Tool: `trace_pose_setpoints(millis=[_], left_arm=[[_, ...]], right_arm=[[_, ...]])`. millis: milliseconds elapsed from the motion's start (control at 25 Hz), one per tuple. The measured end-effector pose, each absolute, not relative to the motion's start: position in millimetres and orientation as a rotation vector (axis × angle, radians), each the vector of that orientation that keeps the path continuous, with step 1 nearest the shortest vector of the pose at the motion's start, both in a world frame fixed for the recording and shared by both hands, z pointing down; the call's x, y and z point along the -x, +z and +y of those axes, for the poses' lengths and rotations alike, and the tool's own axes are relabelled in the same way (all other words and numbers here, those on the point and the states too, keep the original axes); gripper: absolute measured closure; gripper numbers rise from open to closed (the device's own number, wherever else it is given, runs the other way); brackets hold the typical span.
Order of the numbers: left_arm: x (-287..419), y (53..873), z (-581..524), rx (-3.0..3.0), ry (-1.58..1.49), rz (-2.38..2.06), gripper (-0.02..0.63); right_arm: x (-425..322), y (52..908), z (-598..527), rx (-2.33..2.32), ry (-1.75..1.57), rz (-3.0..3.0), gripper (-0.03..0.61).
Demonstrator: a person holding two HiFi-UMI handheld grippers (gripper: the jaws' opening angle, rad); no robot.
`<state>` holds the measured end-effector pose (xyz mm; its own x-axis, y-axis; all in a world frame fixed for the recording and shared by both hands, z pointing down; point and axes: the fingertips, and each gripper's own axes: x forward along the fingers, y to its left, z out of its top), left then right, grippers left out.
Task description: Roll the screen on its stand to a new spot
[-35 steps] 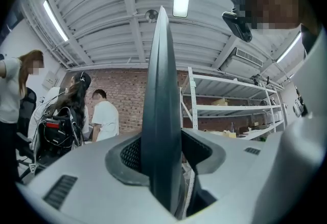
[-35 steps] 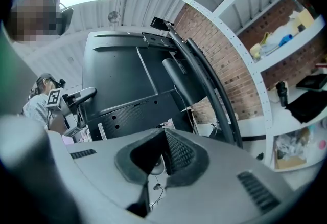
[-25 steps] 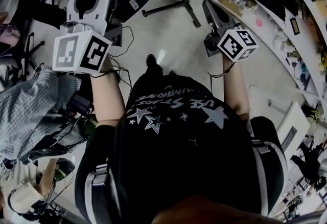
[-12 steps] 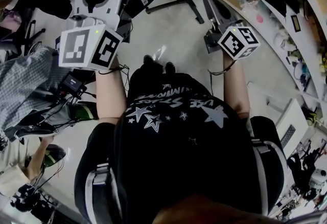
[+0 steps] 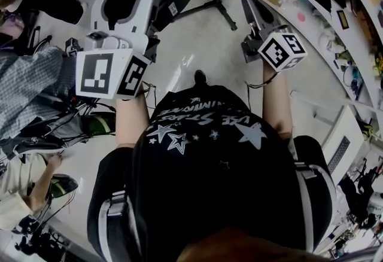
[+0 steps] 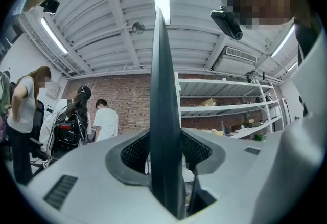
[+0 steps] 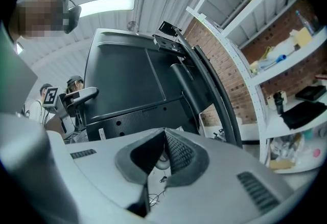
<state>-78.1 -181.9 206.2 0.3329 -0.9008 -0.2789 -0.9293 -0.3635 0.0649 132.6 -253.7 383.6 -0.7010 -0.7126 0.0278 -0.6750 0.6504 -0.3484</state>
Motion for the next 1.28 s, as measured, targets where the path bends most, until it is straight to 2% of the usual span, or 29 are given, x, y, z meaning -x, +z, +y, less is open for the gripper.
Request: trace_pose_setpoints(millis=[760,1040,1280], left_arm=[[100.9,212.1,-19.7,2.486,0.427,1.665,0.405],[105.7,185.4,70.6,2.459,0.449,1.674,0.405],[111.4,189.7,103.1,2.459,0.476,1.662,0.405]], right_arm=[[-85.6,385.9,-97.4,1.166,-0.531,2.731,0.571],[-94.4,368.9,-3.5,1.196,-0.541,2.706,0.571],[-104.2,383.5,32.2,1.253,-0.561,2.7,0.571]])
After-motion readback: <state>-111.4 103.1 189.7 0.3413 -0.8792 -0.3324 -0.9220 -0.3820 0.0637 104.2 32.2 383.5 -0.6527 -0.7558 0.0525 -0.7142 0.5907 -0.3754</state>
